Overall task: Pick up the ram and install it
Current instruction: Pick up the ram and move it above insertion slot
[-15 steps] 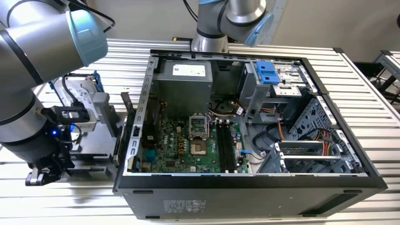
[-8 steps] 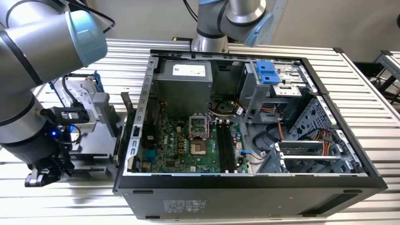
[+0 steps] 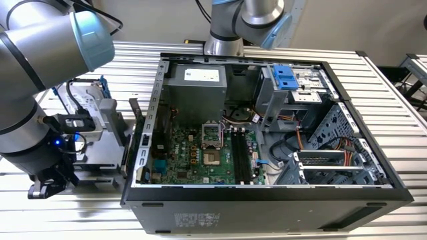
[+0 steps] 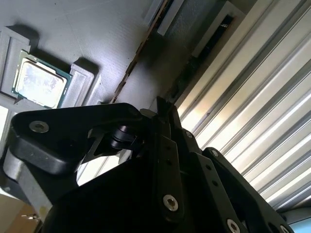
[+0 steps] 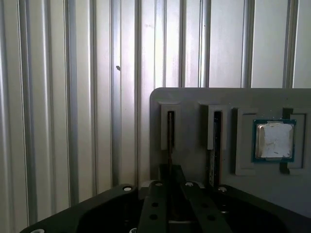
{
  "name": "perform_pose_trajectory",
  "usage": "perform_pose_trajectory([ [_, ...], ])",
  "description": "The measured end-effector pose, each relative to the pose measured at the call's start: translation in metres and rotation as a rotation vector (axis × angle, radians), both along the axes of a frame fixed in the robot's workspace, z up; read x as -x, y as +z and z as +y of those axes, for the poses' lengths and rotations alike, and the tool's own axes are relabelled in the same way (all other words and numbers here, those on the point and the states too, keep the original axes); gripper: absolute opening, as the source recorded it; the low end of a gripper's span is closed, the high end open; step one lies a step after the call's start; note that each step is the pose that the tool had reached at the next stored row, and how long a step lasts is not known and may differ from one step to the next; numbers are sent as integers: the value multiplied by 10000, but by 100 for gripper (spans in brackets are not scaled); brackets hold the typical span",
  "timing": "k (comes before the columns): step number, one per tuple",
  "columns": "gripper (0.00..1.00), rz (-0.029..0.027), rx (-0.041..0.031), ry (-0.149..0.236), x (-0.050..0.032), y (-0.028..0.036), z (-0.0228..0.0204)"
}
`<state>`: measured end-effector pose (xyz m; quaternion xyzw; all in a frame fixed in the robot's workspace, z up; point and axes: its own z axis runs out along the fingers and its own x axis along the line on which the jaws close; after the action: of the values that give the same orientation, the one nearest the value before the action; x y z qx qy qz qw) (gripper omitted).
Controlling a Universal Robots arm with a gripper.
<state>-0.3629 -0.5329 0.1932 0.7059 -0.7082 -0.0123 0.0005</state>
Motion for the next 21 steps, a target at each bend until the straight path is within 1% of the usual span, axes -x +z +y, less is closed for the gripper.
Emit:
perform_pose_trajectory([
  [13,0,0,0,1,0,4,0],
  [15,0,0,0,1,0,25,0],
  [21,0,0,-1,1,0,122,0],
])
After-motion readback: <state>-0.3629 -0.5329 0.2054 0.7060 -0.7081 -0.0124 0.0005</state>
